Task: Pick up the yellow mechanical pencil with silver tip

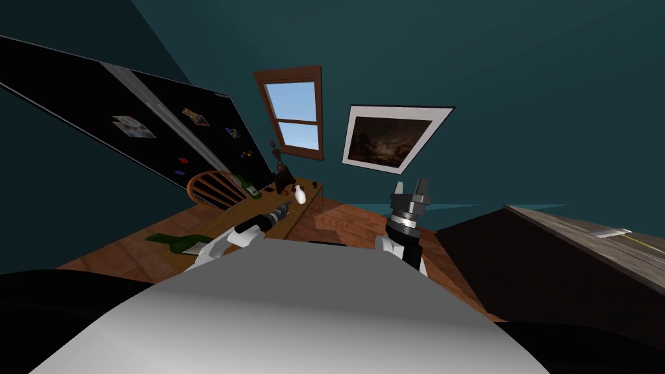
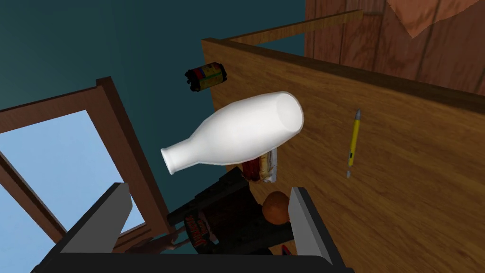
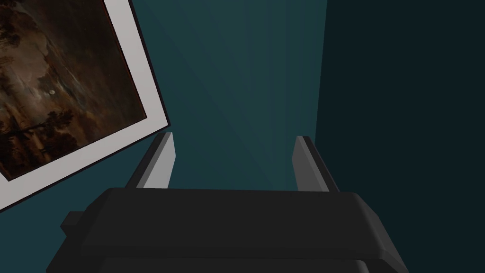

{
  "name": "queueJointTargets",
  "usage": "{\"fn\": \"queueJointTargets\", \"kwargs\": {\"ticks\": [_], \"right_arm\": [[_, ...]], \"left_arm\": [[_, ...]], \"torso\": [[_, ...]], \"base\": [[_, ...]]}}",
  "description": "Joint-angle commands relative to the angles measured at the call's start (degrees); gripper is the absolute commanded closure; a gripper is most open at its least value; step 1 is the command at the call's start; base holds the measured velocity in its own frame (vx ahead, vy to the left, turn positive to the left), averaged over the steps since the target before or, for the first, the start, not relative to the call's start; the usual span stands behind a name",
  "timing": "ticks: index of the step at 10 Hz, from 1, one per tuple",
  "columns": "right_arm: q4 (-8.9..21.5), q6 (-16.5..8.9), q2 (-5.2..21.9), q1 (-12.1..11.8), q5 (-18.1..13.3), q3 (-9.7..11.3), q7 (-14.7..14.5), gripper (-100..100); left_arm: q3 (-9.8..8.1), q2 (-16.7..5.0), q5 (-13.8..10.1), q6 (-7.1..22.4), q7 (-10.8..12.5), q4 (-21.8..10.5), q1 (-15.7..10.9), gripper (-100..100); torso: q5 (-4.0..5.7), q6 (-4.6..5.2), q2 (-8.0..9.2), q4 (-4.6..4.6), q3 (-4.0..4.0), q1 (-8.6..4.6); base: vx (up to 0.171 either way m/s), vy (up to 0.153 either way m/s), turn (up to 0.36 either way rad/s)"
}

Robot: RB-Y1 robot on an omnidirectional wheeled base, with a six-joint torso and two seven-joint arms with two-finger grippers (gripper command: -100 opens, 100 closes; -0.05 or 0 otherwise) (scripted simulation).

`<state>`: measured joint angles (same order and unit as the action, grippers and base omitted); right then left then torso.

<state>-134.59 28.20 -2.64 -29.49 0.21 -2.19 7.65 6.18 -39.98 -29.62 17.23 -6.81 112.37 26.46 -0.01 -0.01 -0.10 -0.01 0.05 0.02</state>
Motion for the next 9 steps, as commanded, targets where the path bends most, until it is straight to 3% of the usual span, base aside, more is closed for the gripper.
{"fn": "queueJointTargets", "kwargs": {"ticks": [1, 4, 6, 7, 9], "right_arm": [[0.0, 0.0, 0.0, 0.0, 0.0, 0.0, 0.0, 0], [0.0, 0.0, 0.0, 0.0, 0.0, 0.0, 0.0, 0], [0.0, 0.0, 0.0, 0.0, 0.0, 0.0, 0.0, 0], [0.0, 0.0, 0.0, 0.0, 0.0, 0.0, 0.0, 0], [0.0, 0.0, 0.0, 0.0, 0.0, 0.0, 0.0, 0]], "left_arm": [[0.69, -1.7, -2.0, 2.9, -0.3, -1.6, 0.1, -100], [1.21, -3.1, -3.8, 5.5, -0.5, -3.0, 0.2, -100], [2.22, -5.4, -7.1, 9.2, -1.0, -6.0, 0.6, -100], [2.22, -5.4, -7.1, 9.7, -1.0, -6.0, 0.6, -100], [3.16, -7.1, -10.2, 13.2, -1.6, -9.3, 1.1, -100]], "torso": [[0.0, 0.0, 0.0, 0.0, 0.0, 0.0], [0.0, 0.01, -0.09, -0.02, 0.05, 0.02], [0.01, 0.01, -0.15, -0.03, 0.08, -0.01], [0.0, 0.0, -0.27, -0.06, 0.15, -0.02], [0.0, 0.01, -0.29, -0.06, 0.16, 0.02]], "base": [[0.035, 0.003, -0.077], [0.041, 0.004, -0.049], [0.085, -0.005, -0.1], [0.089, 0.012, -0.03], [0.121, 0.003, -0.101]]}}
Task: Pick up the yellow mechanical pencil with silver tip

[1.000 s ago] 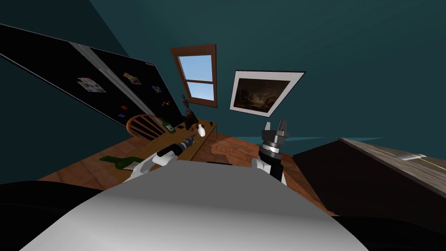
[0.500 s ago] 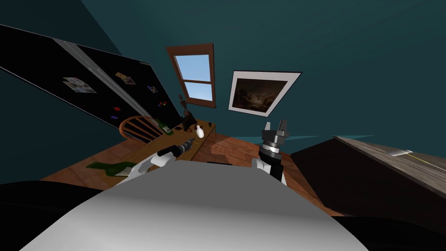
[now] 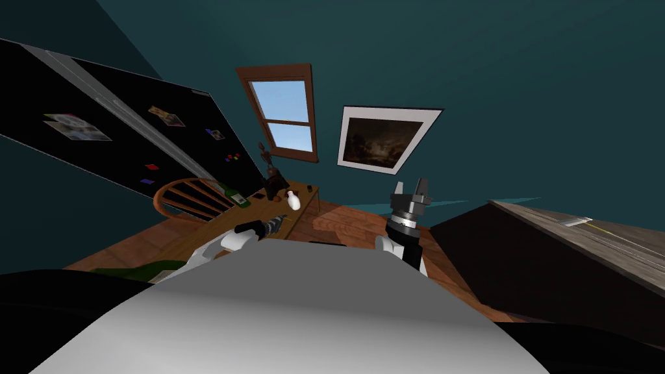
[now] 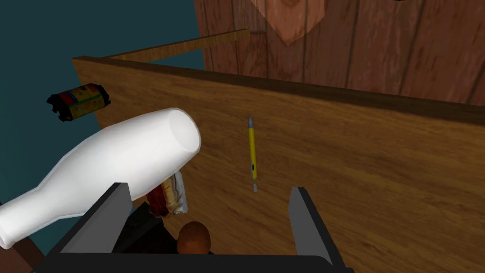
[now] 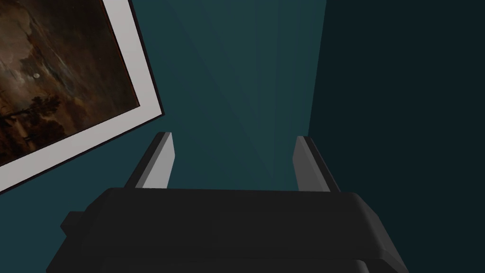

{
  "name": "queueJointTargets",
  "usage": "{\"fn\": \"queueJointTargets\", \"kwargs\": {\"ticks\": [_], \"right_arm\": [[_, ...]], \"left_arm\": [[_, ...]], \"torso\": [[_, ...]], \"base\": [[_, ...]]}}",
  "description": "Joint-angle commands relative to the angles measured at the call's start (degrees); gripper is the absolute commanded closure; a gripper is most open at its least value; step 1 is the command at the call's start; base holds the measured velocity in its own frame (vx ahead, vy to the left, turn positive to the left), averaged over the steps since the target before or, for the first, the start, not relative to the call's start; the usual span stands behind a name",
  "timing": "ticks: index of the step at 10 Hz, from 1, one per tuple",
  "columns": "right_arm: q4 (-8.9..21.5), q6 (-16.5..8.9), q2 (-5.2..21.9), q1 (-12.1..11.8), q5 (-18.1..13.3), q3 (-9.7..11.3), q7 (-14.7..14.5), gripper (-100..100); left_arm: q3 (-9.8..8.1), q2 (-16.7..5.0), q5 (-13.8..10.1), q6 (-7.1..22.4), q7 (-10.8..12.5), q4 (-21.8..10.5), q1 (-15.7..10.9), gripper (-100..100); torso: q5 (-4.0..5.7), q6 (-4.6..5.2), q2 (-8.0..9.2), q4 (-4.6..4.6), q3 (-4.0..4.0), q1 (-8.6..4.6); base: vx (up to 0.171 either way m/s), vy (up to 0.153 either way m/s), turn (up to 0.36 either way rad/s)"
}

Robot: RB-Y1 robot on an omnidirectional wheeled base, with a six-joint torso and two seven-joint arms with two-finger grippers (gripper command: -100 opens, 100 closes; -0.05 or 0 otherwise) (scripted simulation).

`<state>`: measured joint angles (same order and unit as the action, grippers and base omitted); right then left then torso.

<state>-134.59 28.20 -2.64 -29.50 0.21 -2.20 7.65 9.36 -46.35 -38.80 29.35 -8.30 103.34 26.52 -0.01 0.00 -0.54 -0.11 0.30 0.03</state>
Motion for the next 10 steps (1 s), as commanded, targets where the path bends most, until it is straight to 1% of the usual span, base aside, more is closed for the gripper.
{"fn": "queueJointTargets", "kwargs": {"ticks": [1, 2, 4, 5, 7, 10], "right_arm": [[0.0, 0.0, 0.0, 0.0, 0.0, 0.0, 0.0, 0], [0.0, 0.0, 0.0, 0.0, 0.0, 0.0, 0.0, 0], [0.0, 0.0, 0.0, 0.0, 0.0, 0.0, 0.0, 0], [0.0, 0.0, 0.0, 0.0, 0.0, 0.0, 0.0, 0], [0.0, 0.0, 0.0, 0.0, 0.0, 0.0, 0.0, 0], [0.0, 0.0, 0.0, 0.0, 0.0, 0.0, 0.0, 0]], "left_arm": [[0.42, -1.4, -2.5, 2.9, -0.4, -2.0, 1.3, -100], [0.42, -1.4, -2.5, 3.0, -0.4, -2.0, 1.3, -100], [1.27, -2.4, -5.3, 6.0, -1.1, -5.4, 1.9, -100], [1.27, -2.4, -5.3, 6.0, -1.1, -5.4, 1.9, -100], [2.06, -3.3, -7.9, 8.7, -1.7, -8.9, 2.6, -100], [3.1, -4.2, -11.4, 12.2, -2.6, -13.8, 3.4, -100]], "torso": [[0.0, 0.0, 0.0, 0.0, 0.0, 0.0], [0.0, 0.0, -0.13, -0.03, 0.08, 0.1], [-0.02, -0.01, 0.02, 0.0, -0.01, 0.07], [-0.02, 0.0, -0.06, -0.02, 0.04, 0.07], [0.0, -0.01, -0.07, -0.02, 0.04, 0.02], [-0.02, 0.0, -0.35, -0.08, 0.21, 0.13]], "base": [[0.184, 0.026, -0.122], [0.13, 0.03, -0.038], [0.144, 0.025, -0.1], [0.128, 0.023, -0.041], [0.174, 0.013, -0.094], [0.221, 0.034, -0.106]]}}
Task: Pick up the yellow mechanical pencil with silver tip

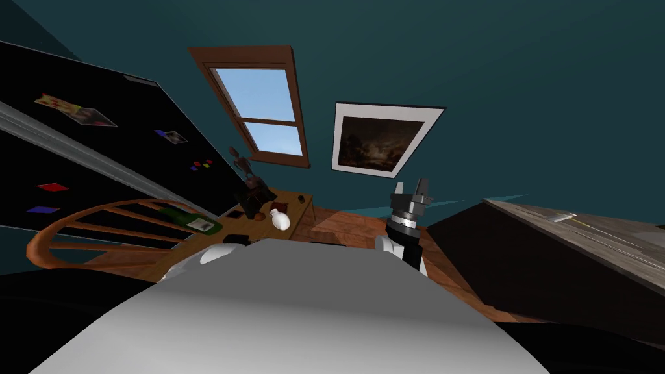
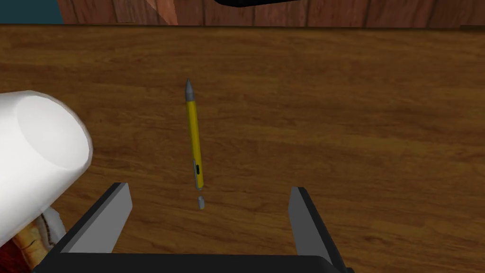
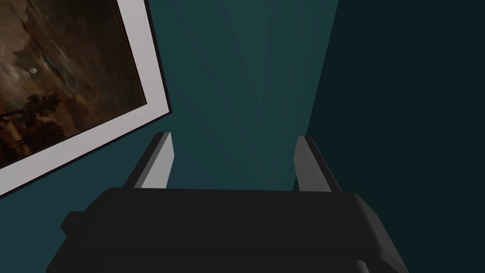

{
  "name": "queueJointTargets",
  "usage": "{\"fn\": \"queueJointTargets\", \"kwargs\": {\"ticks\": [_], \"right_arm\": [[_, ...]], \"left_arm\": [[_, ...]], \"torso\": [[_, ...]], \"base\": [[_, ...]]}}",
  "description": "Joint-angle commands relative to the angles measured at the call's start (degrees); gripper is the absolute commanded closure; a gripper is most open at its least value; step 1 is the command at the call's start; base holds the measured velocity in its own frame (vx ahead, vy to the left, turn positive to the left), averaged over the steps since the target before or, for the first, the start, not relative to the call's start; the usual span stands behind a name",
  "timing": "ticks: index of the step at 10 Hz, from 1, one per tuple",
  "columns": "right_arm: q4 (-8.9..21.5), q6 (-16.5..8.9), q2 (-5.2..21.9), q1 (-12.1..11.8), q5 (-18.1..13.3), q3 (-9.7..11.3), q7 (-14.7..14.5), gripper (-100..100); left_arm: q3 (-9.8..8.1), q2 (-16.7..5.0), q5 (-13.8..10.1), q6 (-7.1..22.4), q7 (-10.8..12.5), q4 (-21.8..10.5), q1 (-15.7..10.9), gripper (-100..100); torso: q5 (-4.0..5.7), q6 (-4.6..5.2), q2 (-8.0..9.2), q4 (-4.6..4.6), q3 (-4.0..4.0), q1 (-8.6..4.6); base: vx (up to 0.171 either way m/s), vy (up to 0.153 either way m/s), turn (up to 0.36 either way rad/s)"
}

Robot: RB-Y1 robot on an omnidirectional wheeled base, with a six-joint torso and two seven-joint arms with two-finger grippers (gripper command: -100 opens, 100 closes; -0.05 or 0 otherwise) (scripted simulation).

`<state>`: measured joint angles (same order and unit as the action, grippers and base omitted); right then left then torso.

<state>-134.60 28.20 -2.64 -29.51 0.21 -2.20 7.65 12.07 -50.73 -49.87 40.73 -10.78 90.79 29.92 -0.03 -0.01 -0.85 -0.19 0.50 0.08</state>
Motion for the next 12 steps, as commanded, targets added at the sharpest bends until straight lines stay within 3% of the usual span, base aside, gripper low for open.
{"fn": "queueJointTargets", "kwargs": {"ticks": [1, 6, 8, 9, 10, 12], "right_arm": [[0.0, 0.0, 0.0, 0.0, 0.0, 0.0, 0.0, 0], [0.0, 0.0, 0.0, 0.0, 0.0, 0.0, 0.0, 0], [0.0, 0.0, 0.0, 0.0, 0.0, 0.0, 0.0, 0], [0.0, 0.0, 0.0, 0.0, 0.0, 0.0, 0.0, 0], [0.0, 0.0, 0.0, 0.0, 0.0, 0.0, 0.0, 0], [0.0, 0.0, 0.0, 0.0, 0.0, 0.0, 0.0, 0]], "left_arm": [[0.69, 0.0, -1.4, 1.8, -0.4, -2.7, 0.3, -100], [1.89, -1.2, -5.6, 6.3, -1.4, -8.3, 1.3, -100], [2.02, -1.0, -5.4, 6.4, -1.2, -8.7, 0.9, -100], [2.02, -1.1, -5.6, 6.4, -1.5, -8.9, 0.9, 0], [2.53, 0.8, -4.3, 5.5, -1.6, -10.6, 0.3, -100], [3.04, 2.7, -3.1, 4.5, -1.8, -12.4, -0.3, -100]], "torso": [[0.0, 0.0, 0.0, 0.0, 0.0, 0.0], [0.01, 0.0, 0.3, 0.07, -0.17, -0.04], [0.03, -0.02, 0.44, 0.09, -0.25, -0.09], [0.04, -0.02, 0.61, 0.13, -0.34, -0.14], [0.05, -0.02, 0.75, 0.16, -0.42, -0.17], [0.01, -0.02, 0.84, 0.19, -0.48, -0.05]], "base": [[0.196, 0.039, -0.078], [0.148, 0.038, -0.082], [0.071, 0.015, -0.024], [0.008, 0.002, -0.001], [0.004, 0.025, -0.048], [-0.003, 0.044, -0.043]]}}
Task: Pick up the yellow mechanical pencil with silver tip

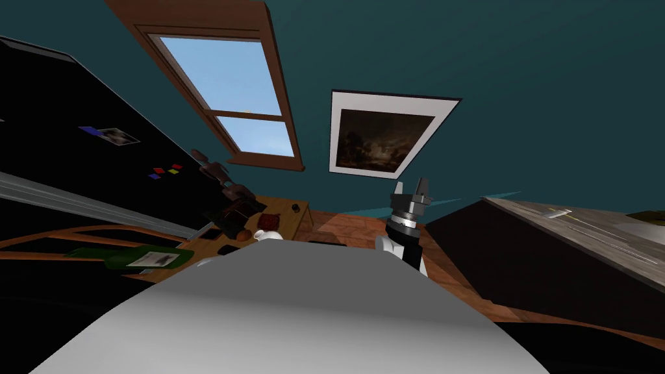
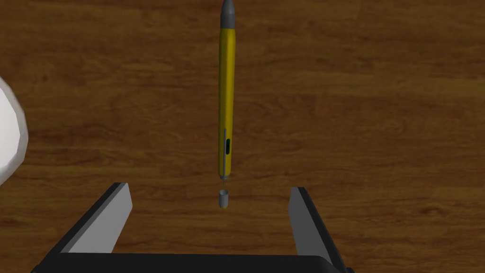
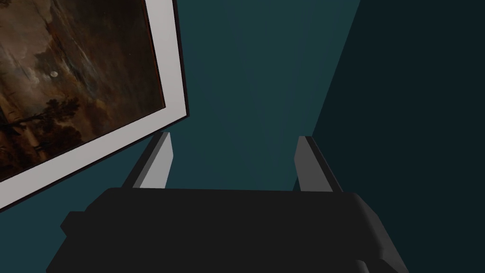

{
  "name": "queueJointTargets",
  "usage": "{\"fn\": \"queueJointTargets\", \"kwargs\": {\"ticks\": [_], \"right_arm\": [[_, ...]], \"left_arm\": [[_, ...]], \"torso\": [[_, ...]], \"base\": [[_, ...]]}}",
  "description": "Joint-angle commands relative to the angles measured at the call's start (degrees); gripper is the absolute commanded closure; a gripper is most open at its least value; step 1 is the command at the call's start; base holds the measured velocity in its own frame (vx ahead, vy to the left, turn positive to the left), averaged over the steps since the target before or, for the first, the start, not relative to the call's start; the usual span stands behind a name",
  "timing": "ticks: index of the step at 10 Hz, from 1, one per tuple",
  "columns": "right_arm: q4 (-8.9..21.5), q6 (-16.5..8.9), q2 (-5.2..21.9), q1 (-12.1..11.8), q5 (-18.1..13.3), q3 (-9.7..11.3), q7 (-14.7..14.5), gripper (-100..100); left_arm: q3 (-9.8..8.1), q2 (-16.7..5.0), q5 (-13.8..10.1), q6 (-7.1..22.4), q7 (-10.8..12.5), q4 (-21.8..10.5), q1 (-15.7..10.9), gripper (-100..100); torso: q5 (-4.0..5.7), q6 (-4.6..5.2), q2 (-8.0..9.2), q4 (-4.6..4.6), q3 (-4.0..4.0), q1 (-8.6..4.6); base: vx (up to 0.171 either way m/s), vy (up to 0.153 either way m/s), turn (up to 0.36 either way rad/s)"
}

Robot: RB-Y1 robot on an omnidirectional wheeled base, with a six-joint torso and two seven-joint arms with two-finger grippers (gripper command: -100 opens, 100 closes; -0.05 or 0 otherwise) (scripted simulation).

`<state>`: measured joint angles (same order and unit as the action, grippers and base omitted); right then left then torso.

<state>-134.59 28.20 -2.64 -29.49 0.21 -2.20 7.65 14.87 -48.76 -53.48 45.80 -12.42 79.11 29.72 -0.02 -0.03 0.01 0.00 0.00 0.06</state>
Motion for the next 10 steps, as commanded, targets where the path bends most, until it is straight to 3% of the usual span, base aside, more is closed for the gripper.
{"fn": "queueJointTargets", "kwargs": {"ticks": [1, 2, 3, 7, 8, 9, 10], "right_arm": [[0.0, 0.0, 0.0, 0.0, 0.0, 0.0, 0.0, 0], [0.0, 0.0, 0.0, 0.0, 0.0, 0.0, 0.0, 0], [0.0, 0.0, 0.0, 0.0, 0.0, 0.0, 0.0, 0], [0.0, 0.0, 0.0, 0.0, 0.0, 0.0, 0.0, 0], [0.0, 0.0, 0.0, 0.0, 0.0, 0.0, 0.0, 0], [0.0, 0.0, 0.0, 0.0, 0.0, 0.0, 0.0, 0], [0.0, 0.0, 0.0, 0.0, 0.0, 0.0, 0.0, 0]], "left_arm": [[0.5, 1.7, 1.1, -1.0, -0.2, -1.6, -0.5, -100], [0.32, 1.1, 0.7, -0.4, -0.1, -1.1, -0.5, -100], [0.36, 1.2, 0.7, -0.6, -0.1, -1.2, -0.5, 100], [0.39, 1.1, 0.7, -0.5, -0.1, -1.2, -0.4, 100], [0.39, 1.1, 0.7, -0.5, -0.1, -1.2, -0.4, 0], [-0.14, -0.7, -0.4, 0.2, 0.0, 0.6, 0.3, 100], [-0.4, -1.6, -1.0, 0.6, 0.1, 1.5, 0.6, 100]], "torso": [[0.0, 0.0, 0.0, 0.0, 0.0, 0.0], [0.0, 0.0, 0.02, 0.0, -0.01, -0.01], [0.02, -0.01, 0.01, 0.0, -0.01, -0.08], [-0.02, 0.06, -0.07, 0.03, 0.02, -0.09], [-0.02, 0.06, -0.08, 0.03, 0.02, -0.09], [-0.02, 0.06, -0.08, 0.03, 0.02, -0.09], [0.02, 0.06, -0.1, 0.03, 0.03, -0.23]], "base": [[-0.008, 0.043, -0.031], [-0.004, 0.018, -0.007], [0.0, 0.0, 0.0], [-0.001, 0.001, 0.004], [0.0, 0.0, 0.0], [0.006, -0.04, 0.044], [0.012, -0.054, 0.052]]}}
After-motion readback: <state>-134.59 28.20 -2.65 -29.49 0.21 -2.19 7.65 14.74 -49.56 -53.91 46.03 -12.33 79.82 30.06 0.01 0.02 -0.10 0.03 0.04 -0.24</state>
